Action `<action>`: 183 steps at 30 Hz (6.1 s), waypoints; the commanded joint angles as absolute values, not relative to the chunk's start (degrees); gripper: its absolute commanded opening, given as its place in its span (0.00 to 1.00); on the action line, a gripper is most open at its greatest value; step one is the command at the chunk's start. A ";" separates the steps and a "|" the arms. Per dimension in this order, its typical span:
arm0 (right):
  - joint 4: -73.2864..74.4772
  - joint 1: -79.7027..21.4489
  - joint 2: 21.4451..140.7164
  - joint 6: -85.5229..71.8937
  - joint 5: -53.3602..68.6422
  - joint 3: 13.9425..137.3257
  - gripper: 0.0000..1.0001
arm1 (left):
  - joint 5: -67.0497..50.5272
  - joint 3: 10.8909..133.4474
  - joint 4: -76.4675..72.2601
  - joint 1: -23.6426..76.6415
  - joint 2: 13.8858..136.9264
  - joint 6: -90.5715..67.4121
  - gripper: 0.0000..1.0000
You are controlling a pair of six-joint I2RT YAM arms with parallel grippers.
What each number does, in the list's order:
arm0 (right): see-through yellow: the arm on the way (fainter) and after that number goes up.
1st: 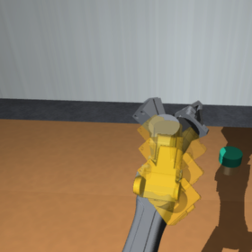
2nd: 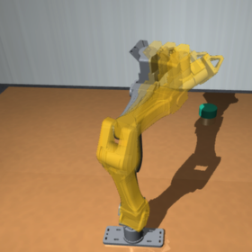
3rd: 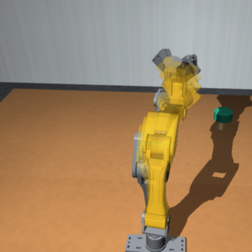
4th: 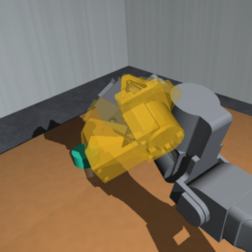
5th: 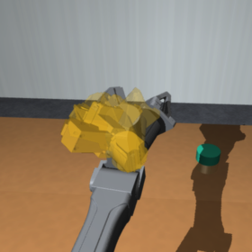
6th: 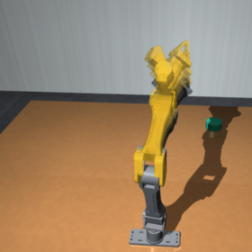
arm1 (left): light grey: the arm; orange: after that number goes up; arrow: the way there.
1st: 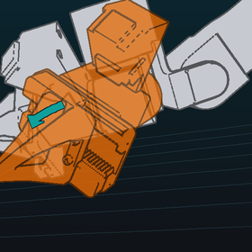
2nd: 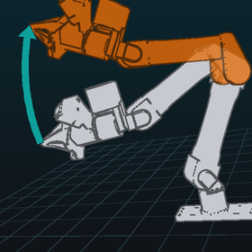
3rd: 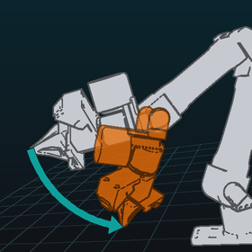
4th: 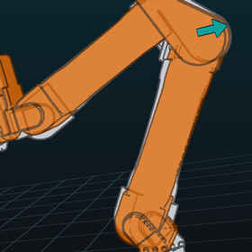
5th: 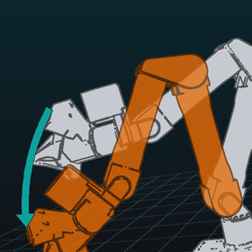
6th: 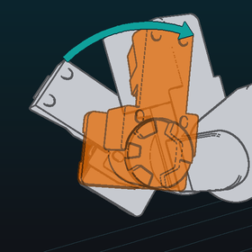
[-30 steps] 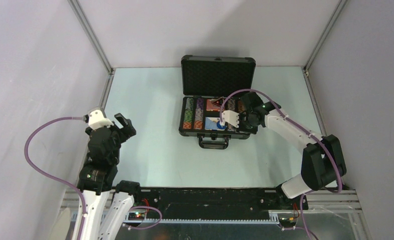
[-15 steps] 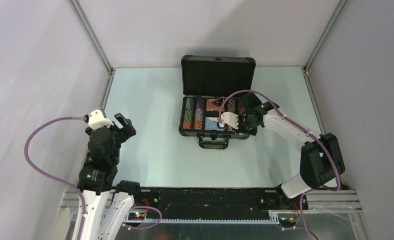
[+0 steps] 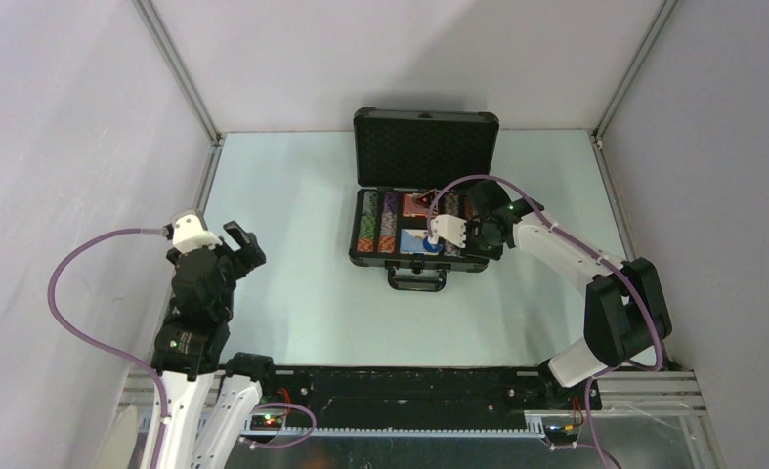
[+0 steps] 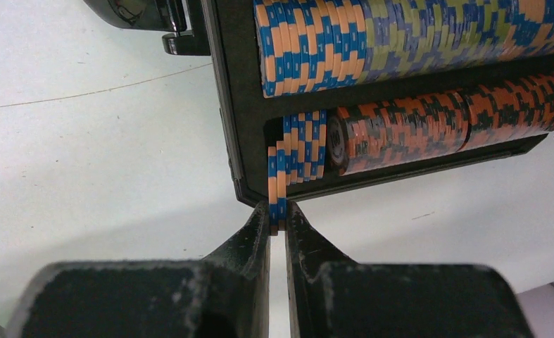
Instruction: Pack up texas hold em set
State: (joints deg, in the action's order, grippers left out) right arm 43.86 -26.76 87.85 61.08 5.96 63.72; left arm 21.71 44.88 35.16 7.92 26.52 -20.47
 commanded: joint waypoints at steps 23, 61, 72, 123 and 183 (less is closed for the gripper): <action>38.22 -28.21 92.25 59.78 -2.06 64.08 0.00 | 21.67 44.59 33.57 8.18 26.65 -19.24 0.87; 2.87 -17.99 64.17 17.09 19.11 59.31 0.94 | 21.70 44.62 33.51 8.19 27.14 -19.24 0.88; -20.05 -12.28 65.54 -26.21 23.88 60.99 0.99 | 22.04 44.57 33.56 8.18 27.50 -19.19 0.87; 7.69 -30.70 113.69 -27.34 -22.14 85.47 0.50 | 21.45 44.51 33.55 8.22 27.07 -19.19 0.87; 14.71 -36.37 96.94 -21.77 -20.63 81.52 0.44 | 20.69 44.37 33.42 8.19 27.04 -19.14 0.88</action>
